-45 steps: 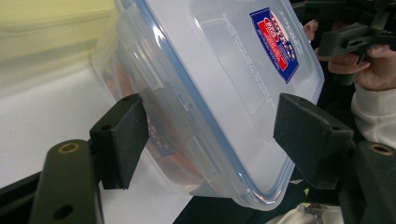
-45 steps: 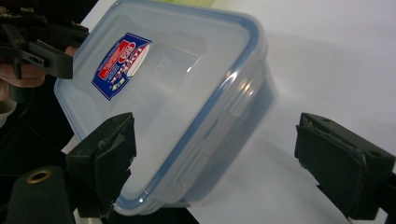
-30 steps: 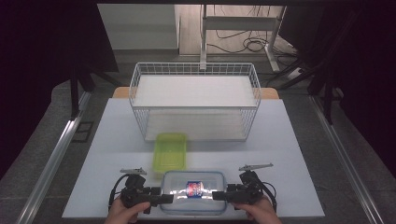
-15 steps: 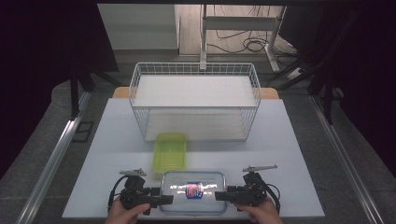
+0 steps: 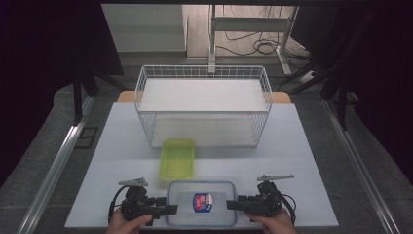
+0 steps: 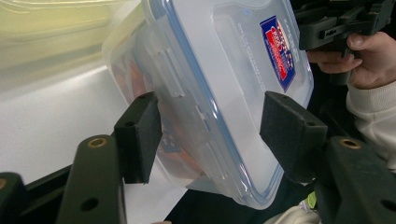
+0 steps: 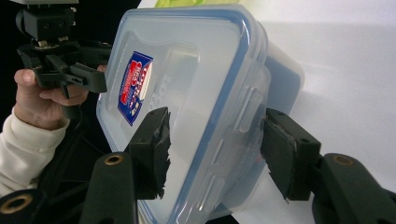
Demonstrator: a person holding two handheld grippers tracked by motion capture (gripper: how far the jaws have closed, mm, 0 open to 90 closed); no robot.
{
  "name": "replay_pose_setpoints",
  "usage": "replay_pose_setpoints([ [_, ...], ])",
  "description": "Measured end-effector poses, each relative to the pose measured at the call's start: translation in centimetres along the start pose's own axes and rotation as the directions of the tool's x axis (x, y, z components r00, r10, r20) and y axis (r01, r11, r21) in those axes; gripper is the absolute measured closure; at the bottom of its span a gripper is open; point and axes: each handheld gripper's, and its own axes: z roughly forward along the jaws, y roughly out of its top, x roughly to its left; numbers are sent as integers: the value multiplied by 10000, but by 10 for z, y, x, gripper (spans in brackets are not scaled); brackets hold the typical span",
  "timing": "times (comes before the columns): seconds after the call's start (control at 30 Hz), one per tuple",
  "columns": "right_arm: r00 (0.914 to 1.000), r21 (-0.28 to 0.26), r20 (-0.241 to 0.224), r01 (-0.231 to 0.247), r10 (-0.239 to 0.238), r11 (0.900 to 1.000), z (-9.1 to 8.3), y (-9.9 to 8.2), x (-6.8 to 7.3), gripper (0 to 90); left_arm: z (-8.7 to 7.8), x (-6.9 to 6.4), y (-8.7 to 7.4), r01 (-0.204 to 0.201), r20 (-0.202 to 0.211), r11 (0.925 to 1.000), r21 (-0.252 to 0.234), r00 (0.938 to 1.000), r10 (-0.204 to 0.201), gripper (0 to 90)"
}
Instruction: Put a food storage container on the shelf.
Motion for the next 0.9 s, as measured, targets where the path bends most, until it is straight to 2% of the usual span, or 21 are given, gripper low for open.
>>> replay_pose_setpoints([
  [0.23, 9999, -154, -114, 20, -22, 9999, -2, -2, 1, 473, -4, 1, -3, -92, 190, 9999, -134, 9998, 95, 447],
  [0.43, 9998, -304, -153, -154, 150, 9994, -2, -4, 1, 479, -4, 1, -4, -98, 161, 9997, -213, 9998, 101, 451],
  [0.6, 9988, -535, -225, -440, 429, 9976, -4, -7, 1, 499, -6, -2, -5, -2, 65, 9991, -426, 10000, 4, 466],
  [0.67, 9984, -608, -261, -519, 504, 9968, -4, -7, 2, 505, -6, -4, -5, -117, -46, 9990, -427, 9999, 115, 473],
  [0.9, 9991, -715, -139, -411, 403, 9966, -7, -9, 8, 513, -8, -11, -7, -304, -307, 9979, -571, 9991, 286, 489],
])
